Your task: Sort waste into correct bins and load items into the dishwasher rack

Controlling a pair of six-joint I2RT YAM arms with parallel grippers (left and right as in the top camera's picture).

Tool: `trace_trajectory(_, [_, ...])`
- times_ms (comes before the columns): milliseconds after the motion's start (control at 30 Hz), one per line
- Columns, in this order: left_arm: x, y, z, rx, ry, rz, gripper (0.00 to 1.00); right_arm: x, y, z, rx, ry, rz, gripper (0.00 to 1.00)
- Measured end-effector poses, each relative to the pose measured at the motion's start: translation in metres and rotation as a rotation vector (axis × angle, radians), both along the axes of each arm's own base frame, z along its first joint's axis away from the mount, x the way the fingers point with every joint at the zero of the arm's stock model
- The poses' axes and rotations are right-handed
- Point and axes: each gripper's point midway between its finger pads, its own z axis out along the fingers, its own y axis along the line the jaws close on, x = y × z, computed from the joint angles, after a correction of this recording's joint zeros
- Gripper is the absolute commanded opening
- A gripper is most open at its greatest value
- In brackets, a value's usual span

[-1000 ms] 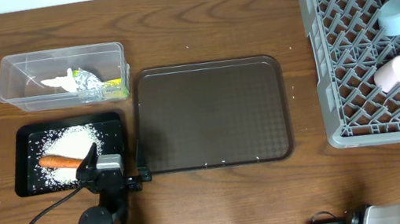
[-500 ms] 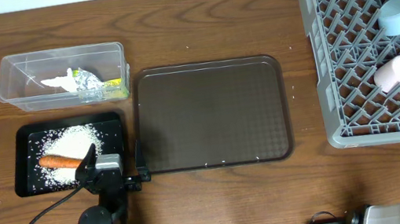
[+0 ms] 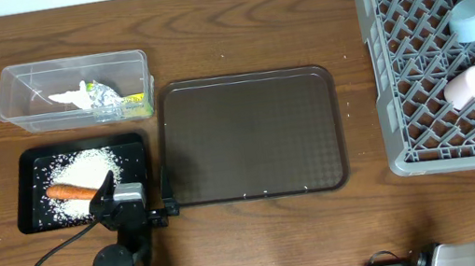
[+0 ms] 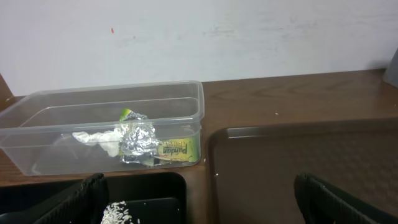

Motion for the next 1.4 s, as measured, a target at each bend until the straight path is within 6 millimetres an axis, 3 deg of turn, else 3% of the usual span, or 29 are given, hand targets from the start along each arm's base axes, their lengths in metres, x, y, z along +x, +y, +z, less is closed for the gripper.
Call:
trace_trajectory(467, [0.000,0.000,0.000,0.000,0.000,0.000,0.98,0.000,0.000,0.000,0.000,0.001,0.000,0.99])
trace_trajectory(633, [0.000,0.000,0.000,0.000,0.000,0.000,0.98,-0.008,0.011,0.005,-0.005,0.001,0.015,0.99])
trace_trajectory(700, [0.000,0.000,0.000,0.000,0.000,0.000,0.98,-0.013,0.027,0.018,-0.017,-0.030,0.049,0.99])
trace_trajectory(867, [0.000,0.000,0.000,0.000,0.000,0.000,0.98,-0.049,0.085,0.080,-0.070,-0.205,0.174,0.99])
trace_trajectory(1033, [0.000,0.000,0.000,0.000,0.001,0.000,0.98,-0.093,0.111,0.116,-0.099,-0.334,0.228,0.99])
trace_trajectory(1167, [0.000,0.000,0.000,0.000,0.001,0.000,0.98,-0.123,0.116,0.099,-0.101,-0.333,0.230,0.99])
trace_trajectory(1333, [0.000,0.000,0.000,0.000,0.002,0.000,0.98,-0.159,0.121,0.033,-0.076,-0.204,0.230,0.99])
trace_trajectory(1400, [0.000,0.000,0.000,0.000,0.002,0.000,0.98,-0.172,0.121,0.017,-0.085,-0.193,0.225,0.99])
